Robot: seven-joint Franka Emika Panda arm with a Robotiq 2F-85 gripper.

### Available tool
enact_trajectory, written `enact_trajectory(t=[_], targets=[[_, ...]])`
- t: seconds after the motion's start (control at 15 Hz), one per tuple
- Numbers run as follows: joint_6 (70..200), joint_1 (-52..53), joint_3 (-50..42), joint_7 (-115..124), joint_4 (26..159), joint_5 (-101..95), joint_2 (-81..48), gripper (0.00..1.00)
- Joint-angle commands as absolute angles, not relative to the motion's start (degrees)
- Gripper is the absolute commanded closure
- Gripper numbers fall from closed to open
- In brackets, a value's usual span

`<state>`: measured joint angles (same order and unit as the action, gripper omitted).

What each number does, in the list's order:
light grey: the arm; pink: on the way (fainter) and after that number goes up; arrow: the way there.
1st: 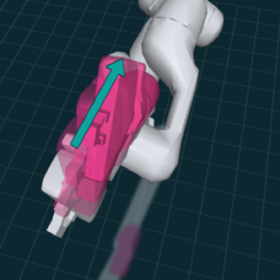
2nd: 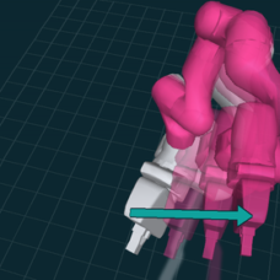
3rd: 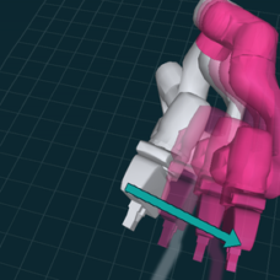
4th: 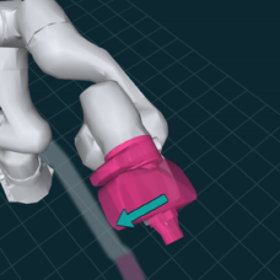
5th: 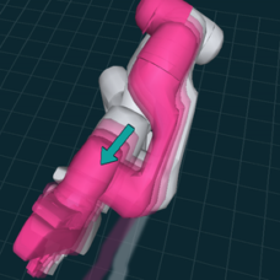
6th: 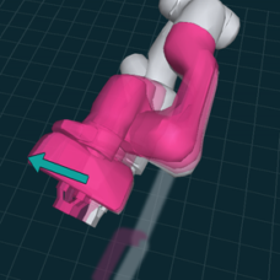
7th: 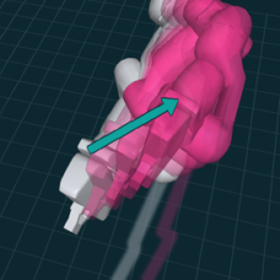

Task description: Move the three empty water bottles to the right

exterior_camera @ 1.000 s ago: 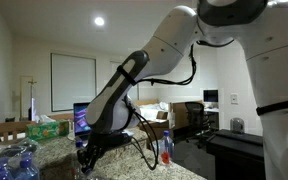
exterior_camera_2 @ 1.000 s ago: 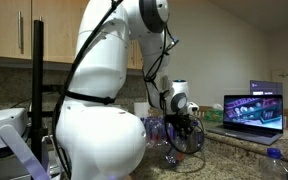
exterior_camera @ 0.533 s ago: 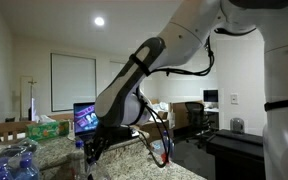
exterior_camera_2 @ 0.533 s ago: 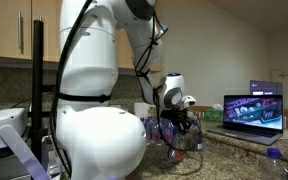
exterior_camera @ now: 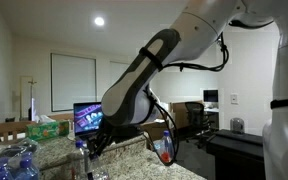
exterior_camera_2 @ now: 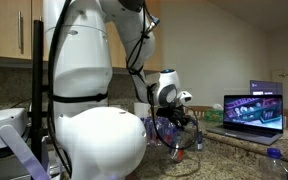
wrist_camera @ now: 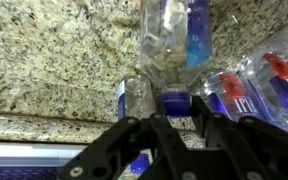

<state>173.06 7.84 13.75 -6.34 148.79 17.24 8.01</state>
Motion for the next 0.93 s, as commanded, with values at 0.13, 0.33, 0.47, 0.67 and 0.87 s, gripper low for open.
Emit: enact_trajectory(t=[0.13,0.33,0.47,0.67,0.87], targets=[[177.2,7.8,15.6,-5.4,154.2,16.7,12.8,0.87],[178.8,7.8,16.8,-5.2,156.5,16.9,14.1,0.87],[180.2,9.9,14.6,-1.7,158.0,12.3,14.8,0.87],[181.5,10.6,14.2,0.7,159.9,9.8,16.1,0.87],[182.8,11.7,13.6,2.2,161.3,9.4,17.0,0.43]])
